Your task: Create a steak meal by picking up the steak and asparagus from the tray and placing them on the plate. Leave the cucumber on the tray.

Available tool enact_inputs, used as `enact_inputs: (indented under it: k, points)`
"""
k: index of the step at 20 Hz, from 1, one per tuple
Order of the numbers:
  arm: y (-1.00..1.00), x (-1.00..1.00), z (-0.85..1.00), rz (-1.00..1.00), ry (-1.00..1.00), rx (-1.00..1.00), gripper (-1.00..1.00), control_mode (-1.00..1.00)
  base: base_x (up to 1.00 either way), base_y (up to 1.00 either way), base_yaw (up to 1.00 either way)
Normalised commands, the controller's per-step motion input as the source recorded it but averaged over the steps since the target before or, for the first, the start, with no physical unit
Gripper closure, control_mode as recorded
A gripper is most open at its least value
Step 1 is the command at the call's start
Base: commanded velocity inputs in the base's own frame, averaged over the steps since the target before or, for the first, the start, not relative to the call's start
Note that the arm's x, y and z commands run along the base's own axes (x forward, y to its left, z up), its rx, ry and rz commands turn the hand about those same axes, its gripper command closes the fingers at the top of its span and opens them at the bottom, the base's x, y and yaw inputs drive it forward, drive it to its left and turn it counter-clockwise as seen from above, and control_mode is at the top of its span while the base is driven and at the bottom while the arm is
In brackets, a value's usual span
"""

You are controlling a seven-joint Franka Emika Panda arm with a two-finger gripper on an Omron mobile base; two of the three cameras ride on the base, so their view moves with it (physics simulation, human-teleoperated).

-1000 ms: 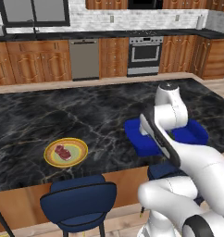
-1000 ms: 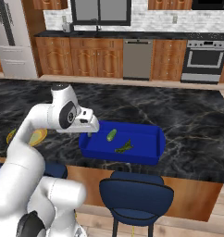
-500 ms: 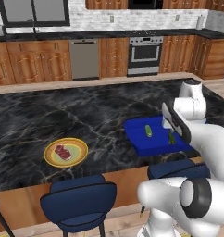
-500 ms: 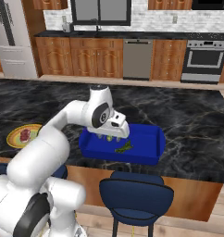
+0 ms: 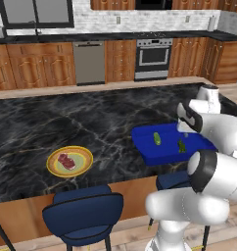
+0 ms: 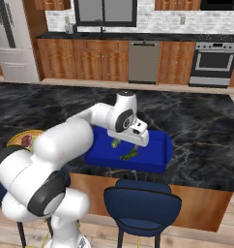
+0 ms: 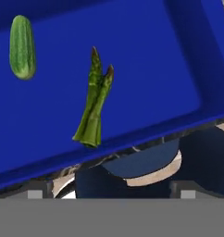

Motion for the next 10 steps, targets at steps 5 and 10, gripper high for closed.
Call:
enact_inputs:
  k: [5,10]
  points:
    - [0.0,0.38,-0.4,0.0,0.0,0.0,-1.0,-1.0,0.0,0.0,0.0]
    - [0.0,0.38,-0.47,0.0,0.0,0.0,-1.0,-1.0,0.0,0.0,0.0]
